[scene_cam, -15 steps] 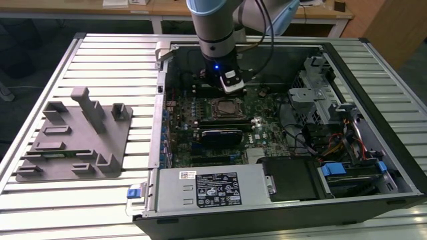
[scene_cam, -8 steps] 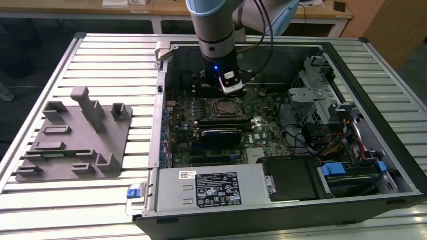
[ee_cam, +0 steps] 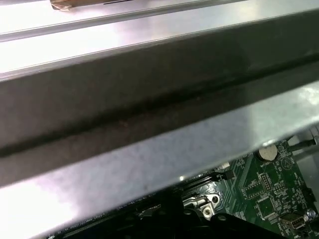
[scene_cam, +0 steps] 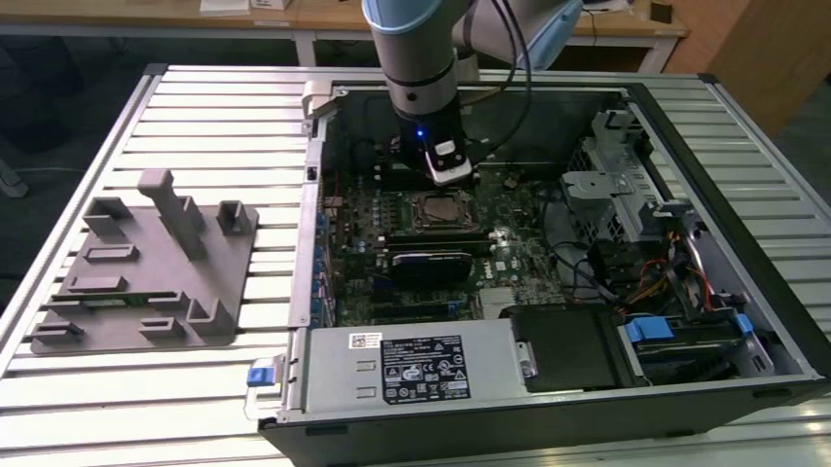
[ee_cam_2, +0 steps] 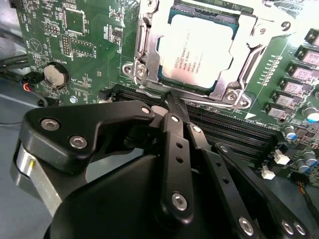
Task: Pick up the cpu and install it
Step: 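Install the first cpu locking lever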
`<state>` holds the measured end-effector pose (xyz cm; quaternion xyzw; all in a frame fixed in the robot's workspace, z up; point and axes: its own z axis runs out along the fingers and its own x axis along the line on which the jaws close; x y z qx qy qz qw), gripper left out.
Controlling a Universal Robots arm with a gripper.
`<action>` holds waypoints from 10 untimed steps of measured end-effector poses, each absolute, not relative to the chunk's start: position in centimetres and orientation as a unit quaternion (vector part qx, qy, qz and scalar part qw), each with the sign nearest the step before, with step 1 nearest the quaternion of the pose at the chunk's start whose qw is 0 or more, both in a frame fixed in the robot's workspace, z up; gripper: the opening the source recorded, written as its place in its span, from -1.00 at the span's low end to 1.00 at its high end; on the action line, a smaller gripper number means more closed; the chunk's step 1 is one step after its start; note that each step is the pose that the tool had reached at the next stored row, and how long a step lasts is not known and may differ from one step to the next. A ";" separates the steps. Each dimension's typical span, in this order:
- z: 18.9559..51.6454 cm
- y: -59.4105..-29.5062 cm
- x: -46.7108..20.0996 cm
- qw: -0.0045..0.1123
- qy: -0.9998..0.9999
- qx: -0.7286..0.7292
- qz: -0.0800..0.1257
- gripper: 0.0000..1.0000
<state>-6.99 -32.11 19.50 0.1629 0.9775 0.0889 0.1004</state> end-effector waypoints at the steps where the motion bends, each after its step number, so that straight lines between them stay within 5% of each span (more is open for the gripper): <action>1: 19.5 -32.1 -7.0 0.100 0.977 0.164 0.089 -0.79; 10: 19.1 -32.1 -7.0 0.101 0.976 0.174 0.088 -0.79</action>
